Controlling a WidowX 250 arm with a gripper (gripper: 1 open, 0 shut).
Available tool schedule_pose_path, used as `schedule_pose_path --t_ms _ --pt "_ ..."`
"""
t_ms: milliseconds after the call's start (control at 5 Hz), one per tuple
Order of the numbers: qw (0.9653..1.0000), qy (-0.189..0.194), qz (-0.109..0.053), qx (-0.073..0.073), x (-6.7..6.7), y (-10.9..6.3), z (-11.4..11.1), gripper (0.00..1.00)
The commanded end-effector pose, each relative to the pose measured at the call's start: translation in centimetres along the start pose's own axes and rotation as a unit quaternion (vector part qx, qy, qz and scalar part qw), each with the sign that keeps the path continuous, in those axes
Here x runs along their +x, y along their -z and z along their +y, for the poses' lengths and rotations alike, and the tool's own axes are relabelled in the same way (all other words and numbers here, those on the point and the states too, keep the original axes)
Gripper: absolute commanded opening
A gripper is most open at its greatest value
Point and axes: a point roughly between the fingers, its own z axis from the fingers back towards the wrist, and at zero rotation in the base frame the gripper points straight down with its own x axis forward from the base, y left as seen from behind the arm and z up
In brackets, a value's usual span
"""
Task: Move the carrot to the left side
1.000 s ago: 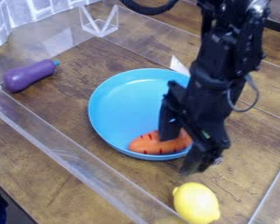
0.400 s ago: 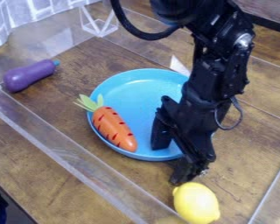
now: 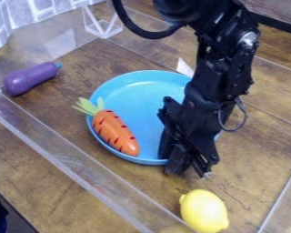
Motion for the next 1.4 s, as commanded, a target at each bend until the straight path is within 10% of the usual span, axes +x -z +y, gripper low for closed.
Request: schedule_pose_path --t_ms 0,1200 --pt "0.9998 -0.013 -0.013 0.004 0.0 -1.2 0.8 0.0" --pt "0.9997 -0.02 -0.01 0.007 -1.3 -2.4 1.4 0.0"
